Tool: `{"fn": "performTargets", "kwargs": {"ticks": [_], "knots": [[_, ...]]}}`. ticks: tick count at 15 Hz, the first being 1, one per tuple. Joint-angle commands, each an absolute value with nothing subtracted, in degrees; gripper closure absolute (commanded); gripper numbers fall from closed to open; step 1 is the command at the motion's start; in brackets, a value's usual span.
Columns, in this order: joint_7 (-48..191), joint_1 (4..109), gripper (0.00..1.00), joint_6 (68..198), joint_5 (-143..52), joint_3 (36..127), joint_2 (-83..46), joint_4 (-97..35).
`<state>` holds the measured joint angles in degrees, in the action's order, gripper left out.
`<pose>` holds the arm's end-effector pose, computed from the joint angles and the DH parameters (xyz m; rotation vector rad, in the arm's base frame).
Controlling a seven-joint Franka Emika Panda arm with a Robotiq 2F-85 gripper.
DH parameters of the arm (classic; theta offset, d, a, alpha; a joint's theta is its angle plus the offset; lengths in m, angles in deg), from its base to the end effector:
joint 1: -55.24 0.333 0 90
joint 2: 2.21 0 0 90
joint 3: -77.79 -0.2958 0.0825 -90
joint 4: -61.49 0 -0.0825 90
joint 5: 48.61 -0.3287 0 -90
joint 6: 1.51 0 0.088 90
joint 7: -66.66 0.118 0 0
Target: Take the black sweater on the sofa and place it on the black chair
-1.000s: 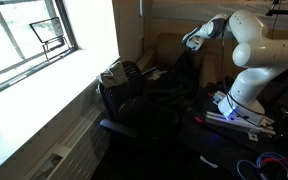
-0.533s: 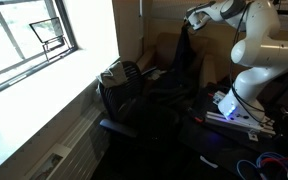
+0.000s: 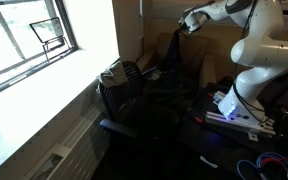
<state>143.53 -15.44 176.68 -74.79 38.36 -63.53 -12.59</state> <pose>0.4827 -0.5588 0.2670 -0.2313 2.1770 -0.5905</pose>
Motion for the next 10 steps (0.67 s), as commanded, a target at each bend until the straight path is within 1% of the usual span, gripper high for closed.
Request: {"fn": "performTargets", "kwargs": {"ticks": [1, 3, 5, 6, 7, 10], "knots": [[141.05, -14.07, 0.99, 181.53, -72.35, 34.61, -61.13, -9.58], [139.32, -14.92, 0.99, 183.55, -69.15, 30.49, -59.46, -9.95], [136.91, -16.96, 0.99, 184.53, -65.60, 24.31, -57.55, -11.72], [135.49, -18.58, 0.99, 184.22, -63.72, 20.01, -57.08, -12.74], [135.24, -21.14, 0.99, 181.23, -63.32, 14.65, -56.38, -14.59], [135.26, -27.06, 0.99, 178.01, -63.71, 2.66, -54.54, -21.04]]}}
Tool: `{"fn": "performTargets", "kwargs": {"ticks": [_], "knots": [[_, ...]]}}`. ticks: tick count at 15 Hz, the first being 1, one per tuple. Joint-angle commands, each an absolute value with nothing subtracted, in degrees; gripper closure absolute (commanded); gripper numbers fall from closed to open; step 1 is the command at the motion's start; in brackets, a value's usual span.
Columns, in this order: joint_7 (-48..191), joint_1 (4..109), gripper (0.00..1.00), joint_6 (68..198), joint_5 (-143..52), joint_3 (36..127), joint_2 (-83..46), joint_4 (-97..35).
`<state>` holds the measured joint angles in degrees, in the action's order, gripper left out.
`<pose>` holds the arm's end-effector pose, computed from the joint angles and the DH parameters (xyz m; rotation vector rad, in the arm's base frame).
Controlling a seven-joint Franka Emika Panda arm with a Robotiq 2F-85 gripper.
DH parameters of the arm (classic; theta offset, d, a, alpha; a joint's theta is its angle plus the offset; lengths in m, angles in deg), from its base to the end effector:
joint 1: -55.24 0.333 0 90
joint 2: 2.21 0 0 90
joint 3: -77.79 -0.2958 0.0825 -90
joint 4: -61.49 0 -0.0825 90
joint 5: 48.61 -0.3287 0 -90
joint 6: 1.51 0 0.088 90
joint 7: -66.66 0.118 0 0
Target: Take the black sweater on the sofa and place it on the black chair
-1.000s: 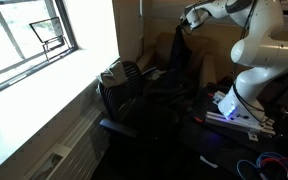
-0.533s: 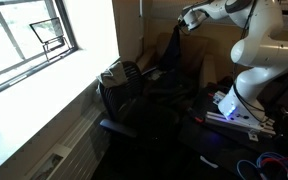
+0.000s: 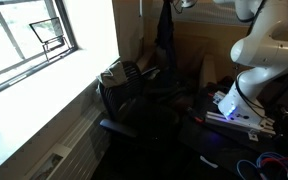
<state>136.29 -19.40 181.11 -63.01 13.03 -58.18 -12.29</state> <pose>0.5516 -0.4774 0.4810 -0.4924 1.7324 -0.7830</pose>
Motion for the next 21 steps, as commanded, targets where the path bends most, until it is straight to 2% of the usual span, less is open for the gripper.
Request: {"fn": "performTargets", "kwargs": {"ticks": [1, 7, 8, 10, 15, 21], "knots": [[135.67, -29.35, 0.99, 176.43, -64.29, -1.25, -53.95, -23.05], [136.45, -46.62, 0.99, 164.26, -65.31, -25.94, -57.13, -35.93], [133.83, -39.64, 0.96, 167.02, -69.22, -19.02, -53.30, -29.01], [134.19, -44.66, 0.96, 164.09, -69.11, -23.30, -53.46, -32.36], [131.14, -46.06, 0.99, 157.96, -71.90, -24.58, -54.49, -34.78], [132.29, -49.89, 0.99, 140.45, -74.11, -23.92, -43.25, -37.91]]}}
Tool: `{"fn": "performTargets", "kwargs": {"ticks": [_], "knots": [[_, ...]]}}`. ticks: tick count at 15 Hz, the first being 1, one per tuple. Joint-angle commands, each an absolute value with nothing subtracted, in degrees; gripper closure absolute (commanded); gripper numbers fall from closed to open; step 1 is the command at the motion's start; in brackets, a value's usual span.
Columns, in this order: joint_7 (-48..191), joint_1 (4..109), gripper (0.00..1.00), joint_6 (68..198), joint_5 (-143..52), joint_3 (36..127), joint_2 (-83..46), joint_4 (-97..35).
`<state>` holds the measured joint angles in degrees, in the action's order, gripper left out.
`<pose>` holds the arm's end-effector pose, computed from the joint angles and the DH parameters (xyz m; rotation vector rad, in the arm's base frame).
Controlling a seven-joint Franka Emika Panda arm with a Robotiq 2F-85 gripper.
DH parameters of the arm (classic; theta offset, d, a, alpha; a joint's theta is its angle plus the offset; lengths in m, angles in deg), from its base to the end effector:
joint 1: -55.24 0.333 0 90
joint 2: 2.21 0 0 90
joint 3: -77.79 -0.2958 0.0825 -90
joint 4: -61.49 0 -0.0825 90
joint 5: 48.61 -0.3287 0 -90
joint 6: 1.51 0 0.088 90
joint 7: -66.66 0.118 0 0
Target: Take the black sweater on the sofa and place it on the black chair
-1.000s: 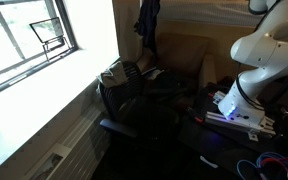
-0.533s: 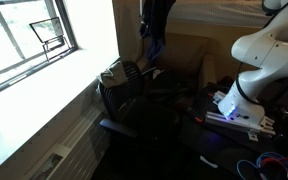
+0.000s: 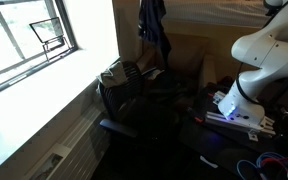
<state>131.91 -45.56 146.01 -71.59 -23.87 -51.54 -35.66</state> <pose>0.5119 -0.2781 0.6306 -1.0377 1.3291 -0.1306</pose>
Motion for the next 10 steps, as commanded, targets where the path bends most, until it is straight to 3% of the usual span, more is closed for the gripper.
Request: {"fn": "performTargets", "kwargs": {"ticks": [1, 6, 10], "knots": [[132.50, -50.75, 0.99, 138.00, -73.86, -24.04, -40.99, -37.58], [131.45, -54.94, 0.99, 124.92, -72.41, -24.87, -31.33, -34.01], [128.52, -56.17, 0.99, 115.00, -73.76, -30.56, -29.62, -28.56]]}}
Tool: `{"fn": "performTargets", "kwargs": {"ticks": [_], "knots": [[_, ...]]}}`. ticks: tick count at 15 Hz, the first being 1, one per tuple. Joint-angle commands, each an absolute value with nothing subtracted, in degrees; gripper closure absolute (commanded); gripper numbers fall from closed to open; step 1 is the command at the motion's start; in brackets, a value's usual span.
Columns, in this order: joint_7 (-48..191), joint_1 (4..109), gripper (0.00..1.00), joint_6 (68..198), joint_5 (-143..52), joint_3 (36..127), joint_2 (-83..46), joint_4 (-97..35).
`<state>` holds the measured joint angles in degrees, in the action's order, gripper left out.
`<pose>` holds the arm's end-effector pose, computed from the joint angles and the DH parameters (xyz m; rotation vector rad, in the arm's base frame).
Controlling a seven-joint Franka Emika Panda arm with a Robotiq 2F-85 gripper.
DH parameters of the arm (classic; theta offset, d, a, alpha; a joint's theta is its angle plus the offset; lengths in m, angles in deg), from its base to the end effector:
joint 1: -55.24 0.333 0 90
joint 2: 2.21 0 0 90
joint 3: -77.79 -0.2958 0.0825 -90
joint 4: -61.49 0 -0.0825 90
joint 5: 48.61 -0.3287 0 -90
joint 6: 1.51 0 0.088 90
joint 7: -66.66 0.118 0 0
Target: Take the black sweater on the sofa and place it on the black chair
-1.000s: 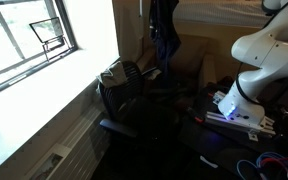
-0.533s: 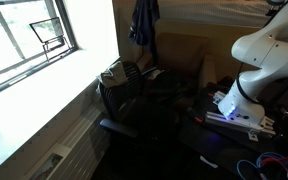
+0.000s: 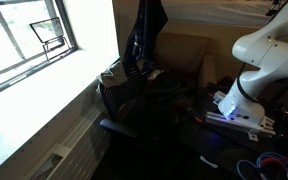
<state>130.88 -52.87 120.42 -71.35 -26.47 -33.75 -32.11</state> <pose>0.4938 -0.1870 0.6696 -1.5443 1.3575 -0.0531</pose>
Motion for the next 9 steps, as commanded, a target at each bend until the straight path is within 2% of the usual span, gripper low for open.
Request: {"fn": "performTargets", "kwargs": {"ticks": [1, 5, 9], "knots": [[127.81, -55.43, 0.99, 114.05, -74.23, -31.97, -30.13, -27.47], [129.74, -52.73, 0.99, 110.85, -78.08, -36.91, -33.44, -26.73], [132.95, -50.66, 0.99, 109.43, -82.94, -34.94, -33.27, -28.98]]}}
